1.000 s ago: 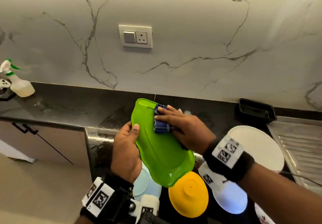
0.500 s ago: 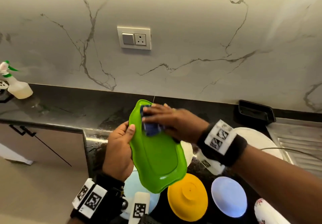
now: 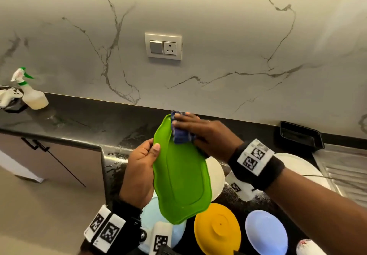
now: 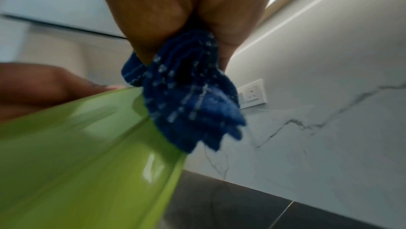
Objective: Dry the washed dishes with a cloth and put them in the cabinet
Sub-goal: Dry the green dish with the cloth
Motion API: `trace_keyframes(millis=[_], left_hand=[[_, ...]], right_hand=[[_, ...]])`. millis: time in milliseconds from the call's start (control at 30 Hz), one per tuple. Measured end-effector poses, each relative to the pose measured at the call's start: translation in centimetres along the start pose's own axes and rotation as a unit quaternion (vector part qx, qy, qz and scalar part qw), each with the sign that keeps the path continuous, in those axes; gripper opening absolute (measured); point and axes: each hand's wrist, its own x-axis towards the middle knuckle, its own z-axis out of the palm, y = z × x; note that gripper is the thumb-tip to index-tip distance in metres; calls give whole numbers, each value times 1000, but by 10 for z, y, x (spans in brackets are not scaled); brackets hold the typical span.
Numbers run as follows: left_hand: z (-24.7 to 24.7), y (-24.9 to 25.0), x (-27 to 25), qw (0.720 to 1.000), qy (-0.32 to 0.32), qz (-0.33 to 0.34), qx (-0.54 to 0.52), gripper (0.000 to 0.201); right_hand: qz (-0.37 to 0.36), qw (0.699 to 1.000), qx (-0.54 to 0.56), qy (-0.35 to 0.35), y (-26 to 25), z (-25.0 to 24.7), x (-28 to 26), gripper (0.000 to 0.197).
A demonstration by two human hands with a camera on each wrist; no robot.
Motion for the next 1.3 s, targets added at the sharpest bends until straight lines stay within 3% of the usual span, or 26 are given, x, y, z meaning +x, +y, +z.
trace_keyframes(millis=[67,200,367,533,600,700,900,1067,1133,1233,1300], left_hand=[[1,-1,2,999,-11,24,25,29],[-4,-6,5,997,-21,46,57,22],[-4,-5,0,991,-45,68,108,29],[-3,4,4,991,-43,88,96,30],[-4,5,5,992,-41,91,83,25],[-3,8,7,996,-5,83,32,23],[-16,22,25,989,110,82,-55,23],[-21,17,26,984,138,30,-109,24],[-20,13,28,981,150,19,-123,24],[-15,10,30,975,164,5,-149,25],[-14,10,31,972,160,-9,-172,25]], right_hand=[[18,1000,-5,19,-6,-2,2,54],[-111,991,-70,-26,-34,18,-15,54],[9,999,2,31,-7,0,4,51],[-87,995,-55,-10,-23,6,-1,55],[-39,999,0,36,-14,1,5,57],[58,990,89,91,-4,-3,4,60],[62,990,110,56,-12,25,-55,55],[77,987,115,85,-20,36,-80,51],[41,991,74,103,-27,36,-78,46],[-77,994,-33,72,-46,46,-75,36],[-111,988,-90,56,-51,52,-75,39]])
